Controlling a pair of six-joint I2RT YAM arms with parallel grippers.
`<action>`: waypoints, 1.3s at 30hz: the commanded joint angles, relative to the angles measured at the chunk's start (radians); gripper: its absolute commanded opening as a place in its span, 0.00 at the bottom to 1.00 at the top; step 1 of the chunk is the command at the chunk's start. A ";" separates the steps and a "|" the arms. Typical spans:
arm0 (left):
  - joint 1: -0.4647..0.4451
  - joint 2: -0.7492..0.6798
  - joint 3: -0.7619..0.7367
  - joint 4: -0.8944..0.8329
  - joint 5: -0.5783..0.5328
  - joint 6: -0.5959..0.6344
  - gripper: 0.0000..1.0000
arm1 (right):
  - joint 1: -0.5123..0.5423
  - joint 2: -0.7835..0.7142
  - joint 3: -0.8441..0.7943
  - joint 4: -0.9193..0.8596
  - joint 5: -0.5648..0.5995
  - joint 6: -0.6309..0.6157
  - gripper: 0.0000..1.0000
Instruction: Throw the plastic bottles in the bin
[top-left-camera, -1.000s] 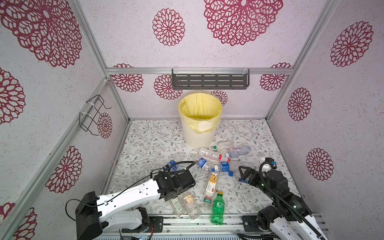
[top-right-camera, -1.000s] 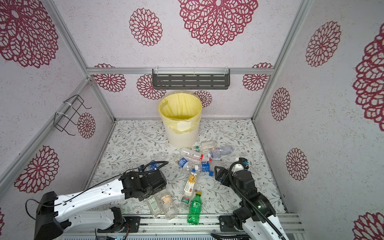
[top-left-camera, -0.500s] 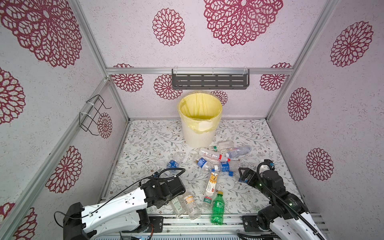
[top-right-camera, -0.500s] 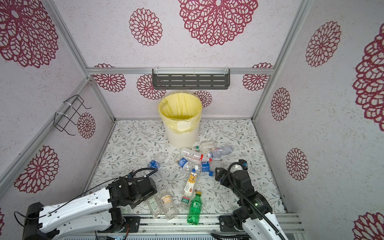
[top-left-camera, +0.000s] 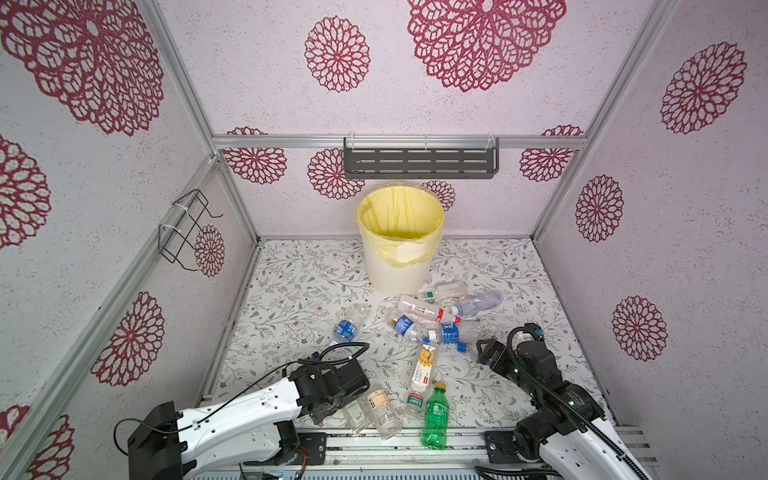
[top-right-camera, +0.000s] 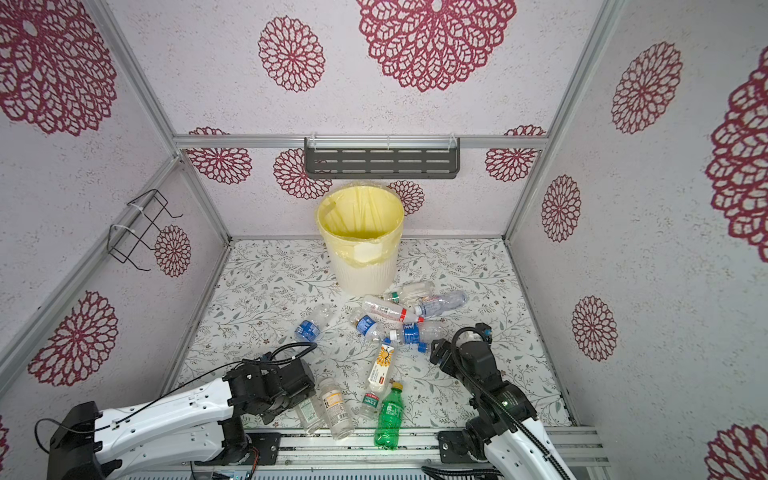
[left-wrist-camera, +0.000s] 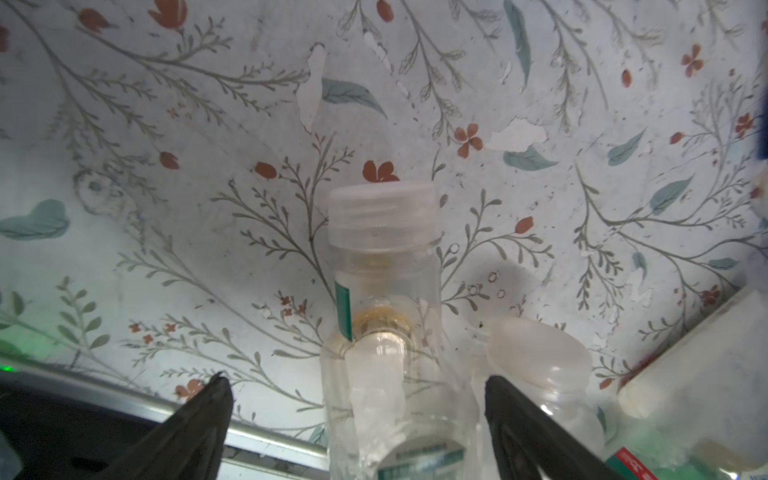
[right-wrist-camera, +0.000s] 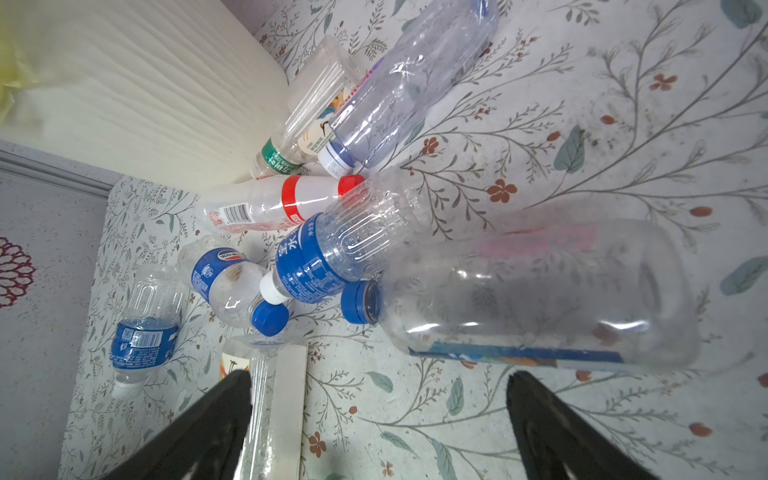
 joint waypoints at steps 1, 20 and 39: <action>-0.005 0.021 -0.005 0.081 0.021 -0.023 0.97 | 0.000 -0.029 -0.016 0.000 0.043 0.031 0.99; -0.002 -0.017 -0.109 0.154 0.010 -0.074 0.99 | 0.000 -0.048 -0.030 0.010 0.050 0.046 0.99; 0.009 -0.026 -0.119 0.208 -0.029 -0.030 0.80 | 0.000 -0.138 -0.073 -0.025 0.067 0.089 0.99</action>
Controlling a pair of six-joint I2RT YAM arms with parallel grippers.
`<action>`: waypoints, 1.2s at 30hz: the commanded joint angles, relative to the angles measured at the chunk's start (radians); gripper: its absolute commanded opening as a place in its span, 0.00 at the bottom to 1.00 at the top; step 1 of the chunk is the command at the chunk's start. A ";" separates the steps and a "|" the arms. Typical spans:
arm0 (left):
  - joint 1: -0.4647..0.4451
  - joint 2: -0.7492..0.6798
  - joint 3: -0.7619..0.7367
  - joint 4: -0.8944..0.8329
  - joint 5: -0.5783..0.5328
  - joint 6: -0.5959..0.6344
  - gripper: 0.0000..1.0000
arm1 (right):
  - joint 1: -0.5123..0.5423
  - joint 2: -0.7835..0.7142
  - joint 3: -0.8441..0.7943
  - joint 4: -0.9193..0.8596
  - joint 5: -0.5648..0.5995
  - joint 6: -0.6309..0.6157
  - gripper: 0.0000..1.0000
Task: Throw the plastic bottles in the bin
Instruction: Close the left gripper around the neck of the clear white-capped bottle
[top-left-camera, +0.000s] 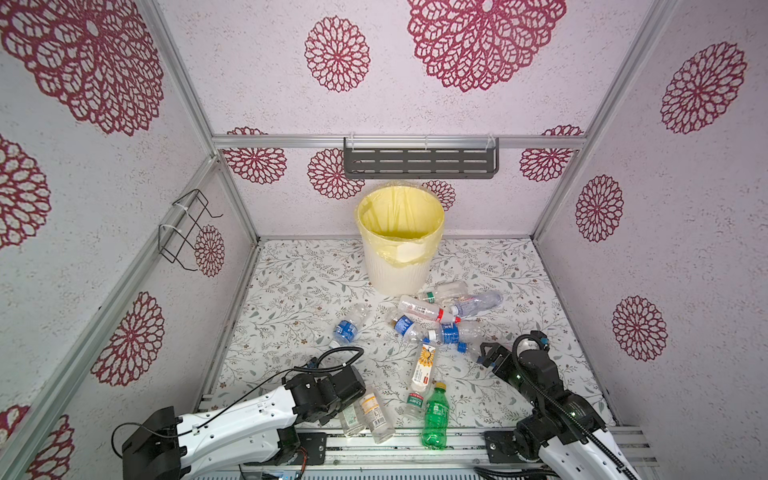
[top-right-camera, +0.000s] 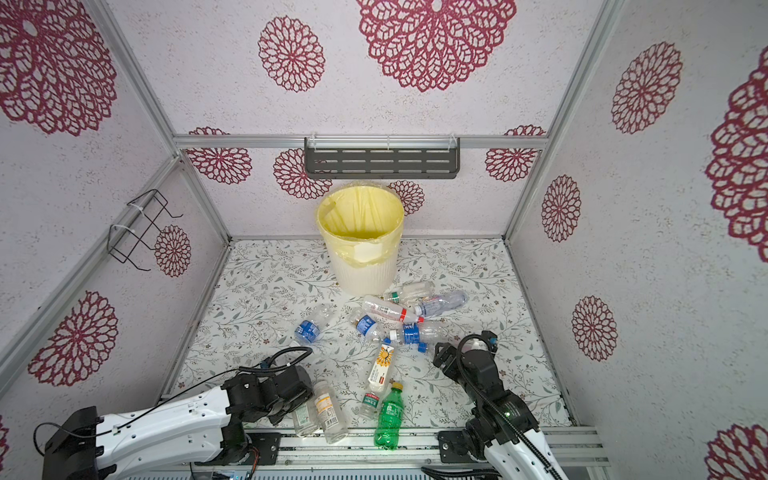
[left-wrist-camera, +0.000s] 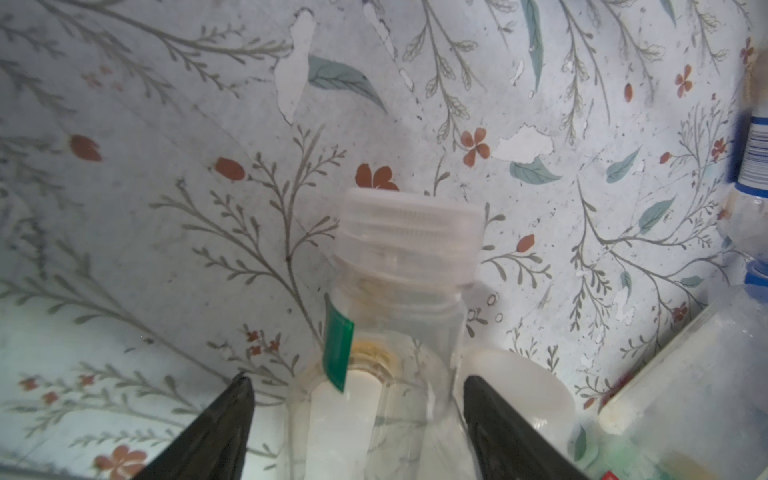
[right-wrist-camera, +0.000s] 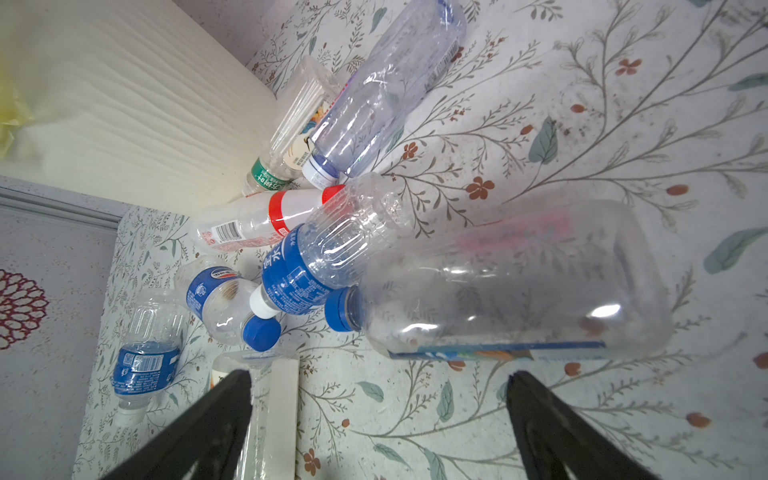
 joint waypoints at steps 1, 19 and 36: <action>0.009 0.035 0.016 0.029 -0.005 0.020 0.78 | 0.000 -0.026 -0.003 -0.021 0.036 0.023 0.99; 0.045 0.060 0.059 0.015 -0.052 0.059 0.58 | 0.000 -0.090 -0.029 -0.052 0.042 0.036 0.99; 0.165 -0.064 0.101 -0.052 -0.087 0.168 0.46 | 0.000 -0.092 -0.037 -0.032 0.035 0.035 0.99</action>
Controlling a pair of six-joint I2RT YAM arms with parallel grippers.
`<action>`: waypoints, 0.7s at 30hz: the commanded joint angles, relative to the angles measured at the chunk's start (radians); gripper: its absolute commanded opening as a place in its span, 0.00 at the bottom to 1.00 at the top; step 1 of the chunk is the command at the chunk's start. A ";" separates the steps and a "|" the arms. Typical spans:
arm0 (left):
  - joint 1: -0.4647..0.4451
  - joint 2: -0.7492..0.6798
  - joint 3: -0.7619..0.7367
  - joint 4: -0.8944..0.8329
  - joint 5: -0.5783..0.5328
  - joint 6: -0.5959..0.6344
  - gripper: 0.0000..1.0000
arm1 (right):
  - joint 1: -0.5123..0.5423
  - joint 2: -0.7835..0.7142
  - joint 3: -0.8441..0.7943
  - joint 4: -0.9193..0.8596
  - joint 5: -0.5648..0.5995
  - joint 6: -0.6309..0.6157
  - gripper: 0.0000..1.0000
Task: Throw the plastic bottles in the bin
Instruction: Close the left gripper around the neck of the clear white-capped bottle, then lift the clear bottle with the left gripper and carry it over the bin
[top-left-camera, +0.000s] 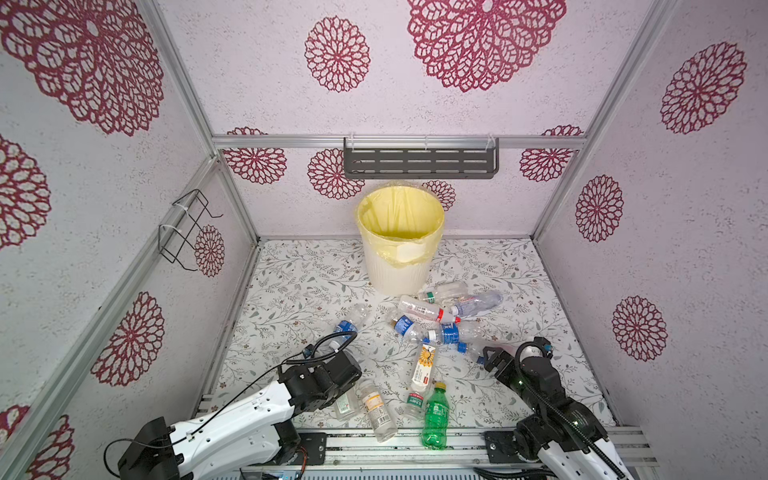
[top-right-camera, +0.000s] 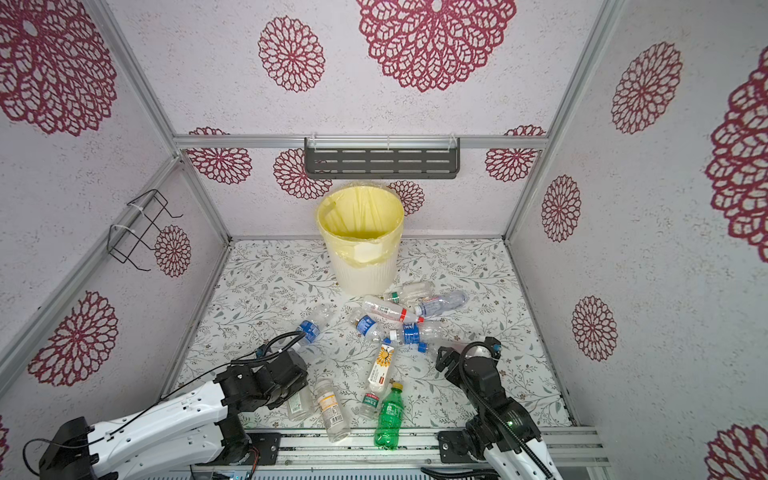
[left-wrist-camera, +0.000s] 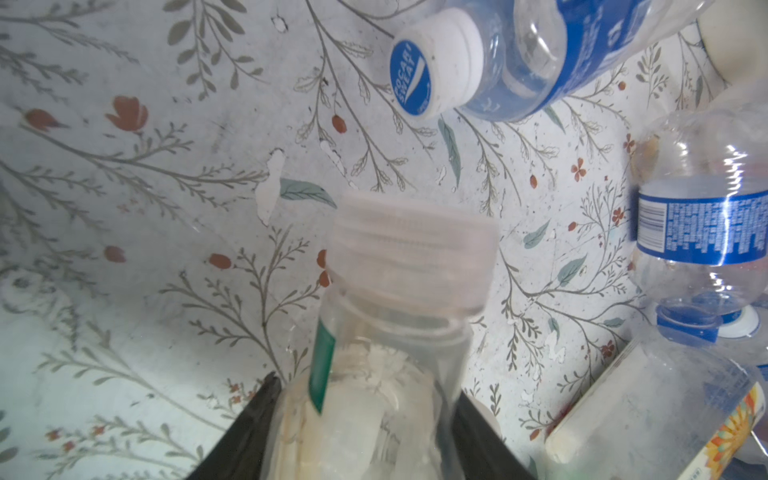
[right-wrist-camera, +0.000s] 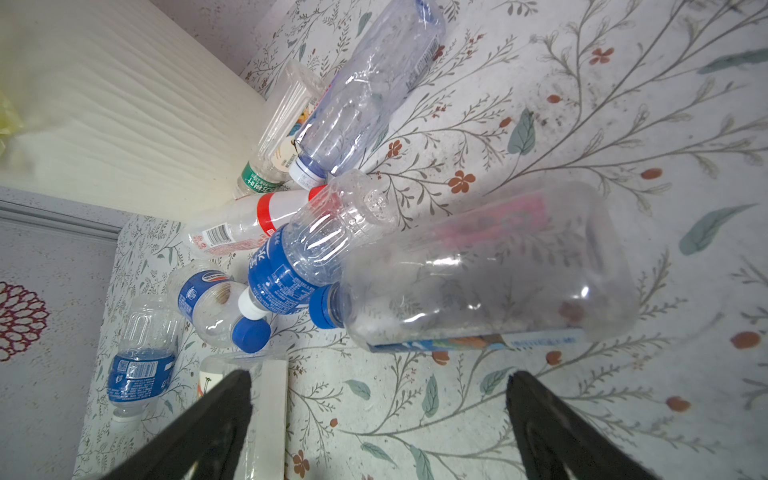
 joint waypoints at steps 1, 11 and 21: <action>0.029 -0.028 0.039 -0.032 -0.031 0.040 0.46 | 0.000 0.001 0.006 0.010 0.016 0.015 0.99; 0.086 -0.047 0.109 -0.073 -0.020 0.115 0.43 | 0.000 -0.001 0.026 -0.021 0.001 -0.016 0.99; 0.133 -0.030 0.251 -0.061 -0.019 0.216 0.42 | 0.000 0.083 0.093 -0.026 -0.052 -0.042 0.99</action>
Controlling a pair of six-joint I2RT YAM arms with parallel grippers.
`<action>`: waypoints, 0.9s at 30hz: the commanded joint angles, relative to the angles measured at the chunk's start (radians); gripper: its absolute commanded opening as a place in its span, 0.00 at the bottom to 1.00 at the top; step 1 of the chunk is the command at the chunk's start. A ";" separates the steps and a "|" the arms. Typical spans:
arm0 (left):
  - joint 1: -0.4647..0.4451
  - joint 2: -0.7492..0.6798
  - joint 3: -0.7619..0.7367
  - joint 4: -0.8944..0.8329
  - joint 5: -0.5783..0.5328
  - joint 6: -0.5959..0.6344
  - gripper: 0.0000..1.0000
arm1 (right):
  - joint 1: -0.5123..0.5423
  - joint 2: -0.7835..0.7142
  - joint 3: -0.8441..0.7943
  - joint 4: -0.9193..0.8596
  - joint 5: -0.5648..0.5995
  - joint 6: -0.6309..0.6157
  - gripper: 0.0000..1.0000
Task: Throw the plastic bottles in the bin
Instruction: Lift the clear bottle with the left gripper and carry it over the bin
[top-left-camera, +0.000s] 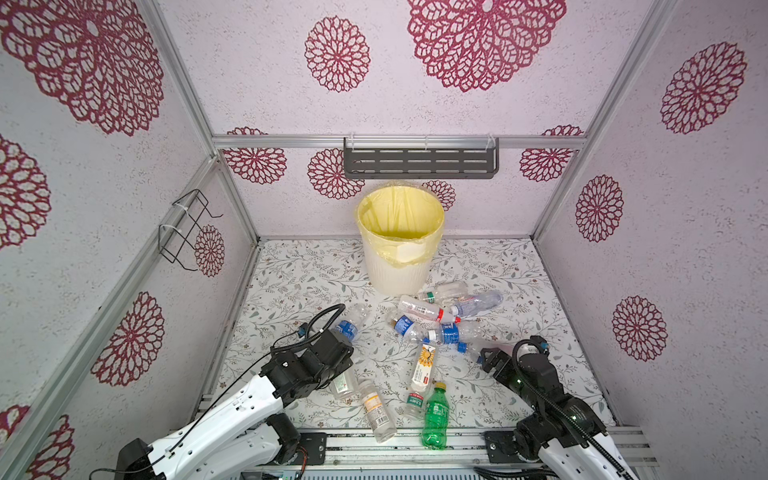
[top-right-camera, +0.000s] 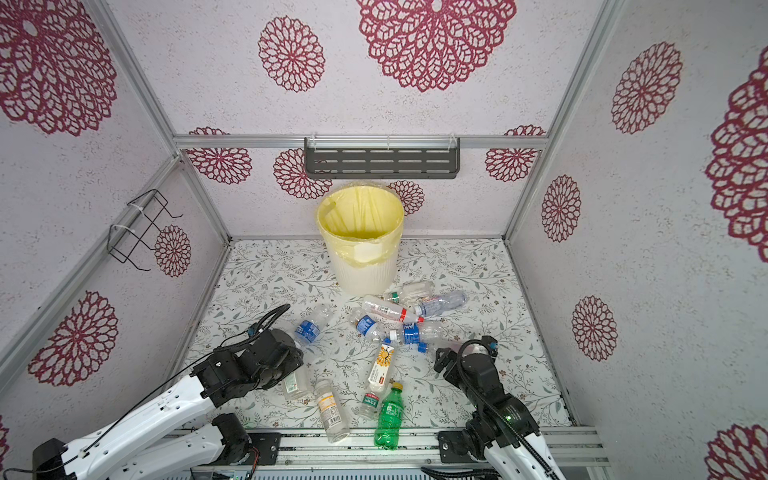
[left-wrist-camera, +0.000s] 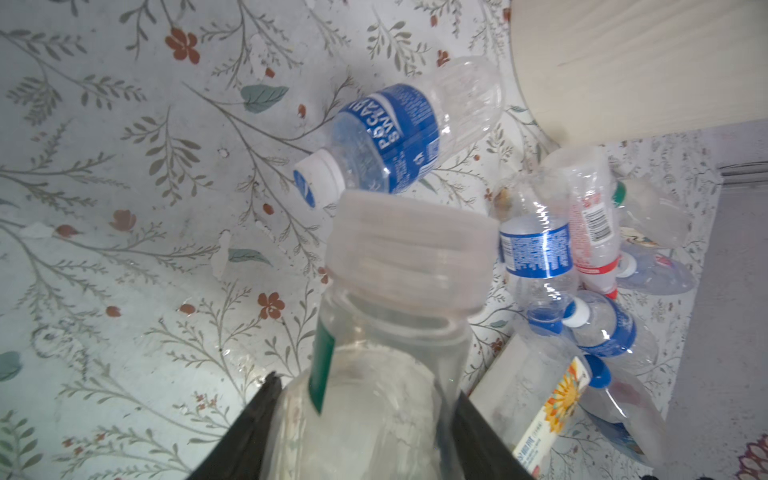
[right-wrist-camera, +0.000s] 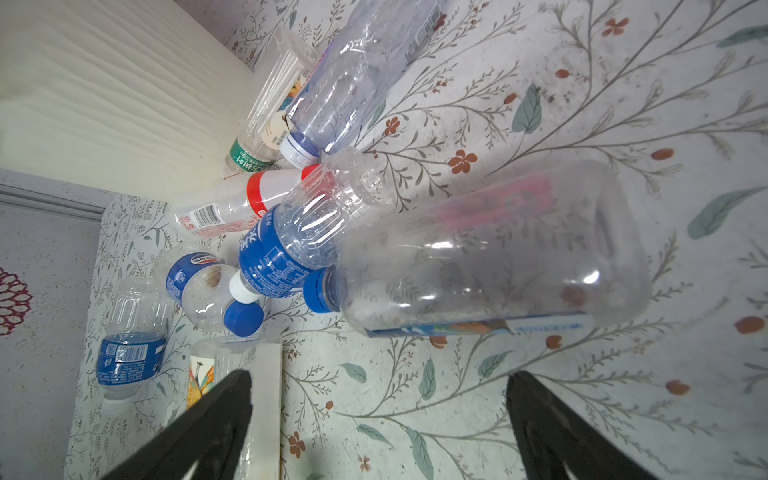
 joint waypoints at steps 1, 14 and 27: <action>0.020 0.004 0.047 0.030 -0.018 0.044 0.42 | 0.000 0.019 0.075 -0.013 -0.015 -0.035 0.99; 0.130 0.209 0.287 0.168 0.088 0.235 0.40 | -0.001 0.063 0.182 -0.029 -0.013 -0.057 0.99; 0.261 0.481 0.601 0.232 0.307 0.391 0.36 | 0.000 0.164 0.181 0.000 0.137 -0.030 0.99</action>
